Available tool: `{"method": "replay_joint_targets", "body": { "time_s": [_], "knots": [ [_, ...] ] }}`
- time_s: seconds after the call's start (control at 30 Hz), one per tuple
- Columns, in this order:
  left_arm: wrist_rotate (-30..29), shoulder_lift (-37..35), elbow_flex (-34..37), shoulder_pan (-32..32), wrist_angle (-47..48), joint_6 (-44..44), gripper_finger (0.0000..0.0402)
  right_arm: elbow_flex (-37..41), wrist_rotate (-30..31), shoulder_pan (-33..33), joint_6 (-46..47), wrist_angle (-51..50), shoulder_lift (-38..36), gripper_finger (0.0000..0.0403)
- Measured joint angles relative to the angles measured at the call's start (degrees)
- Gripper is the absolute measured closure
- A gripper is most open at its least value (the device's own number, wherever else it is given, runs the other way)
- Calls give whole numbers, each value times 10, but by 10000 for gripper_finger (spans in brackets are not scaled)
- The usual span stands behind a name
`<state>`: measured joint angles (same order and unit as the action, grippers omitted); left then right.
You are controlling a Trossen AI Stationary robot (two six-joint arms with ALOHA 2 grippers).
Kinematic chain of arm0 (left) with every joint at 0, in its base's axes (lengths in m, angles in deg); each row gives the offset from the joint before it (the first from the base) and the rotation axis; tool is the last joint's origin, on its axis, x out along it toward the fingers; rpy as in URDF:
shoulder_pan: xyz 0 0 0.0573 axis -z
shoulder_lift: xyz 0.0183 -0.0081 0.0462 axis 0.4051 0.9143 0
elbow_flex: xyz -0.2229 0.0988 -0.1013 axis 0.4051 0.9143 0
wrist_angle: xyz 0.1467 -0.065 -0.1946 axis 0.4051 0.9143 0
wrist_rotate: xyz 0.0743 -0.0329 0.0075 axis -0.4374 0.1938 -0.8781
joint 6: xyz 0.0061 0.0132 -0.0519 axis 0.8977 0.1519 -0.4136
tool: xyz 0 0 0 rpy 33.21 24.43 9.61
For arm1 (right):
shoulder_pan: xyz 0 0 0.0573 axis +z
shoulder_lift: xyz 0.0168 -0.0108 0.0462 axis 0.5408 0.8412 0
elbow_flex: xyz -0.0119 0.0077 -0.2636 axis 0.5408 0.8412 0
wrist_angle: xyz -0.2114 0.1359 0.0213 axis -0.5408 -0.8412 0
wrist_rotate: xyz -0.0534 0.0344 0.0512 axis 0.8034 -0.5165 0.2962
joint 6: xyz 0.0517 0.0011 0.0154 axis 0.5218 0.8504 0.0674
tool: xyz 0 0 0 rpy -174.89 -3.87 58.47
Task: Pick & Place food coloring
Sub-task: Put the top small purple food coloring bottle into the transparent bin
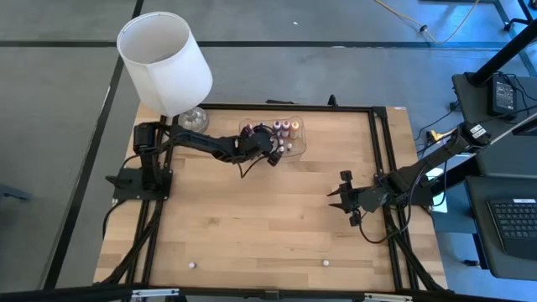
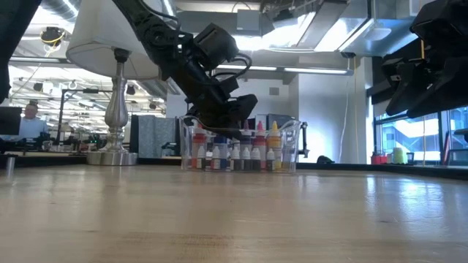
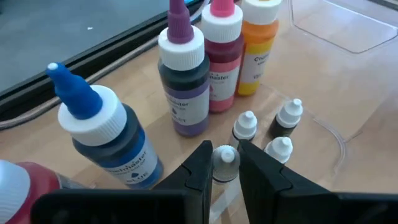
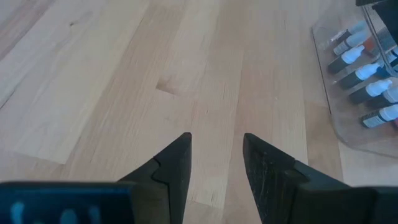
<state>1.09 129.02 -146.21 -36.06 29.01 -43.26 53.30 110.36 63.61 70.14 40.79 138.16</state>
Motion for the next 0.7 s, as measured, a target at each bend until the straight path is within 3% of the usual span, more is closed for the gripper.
{"method": "replay_joint_targets", "body": {
  "time_s": [0.7],
  "knots": [
    [20, -1, 0, 0, 26, -11, 345, 0, 1, 0, 0, 0, 0, 256]
  ]
}}
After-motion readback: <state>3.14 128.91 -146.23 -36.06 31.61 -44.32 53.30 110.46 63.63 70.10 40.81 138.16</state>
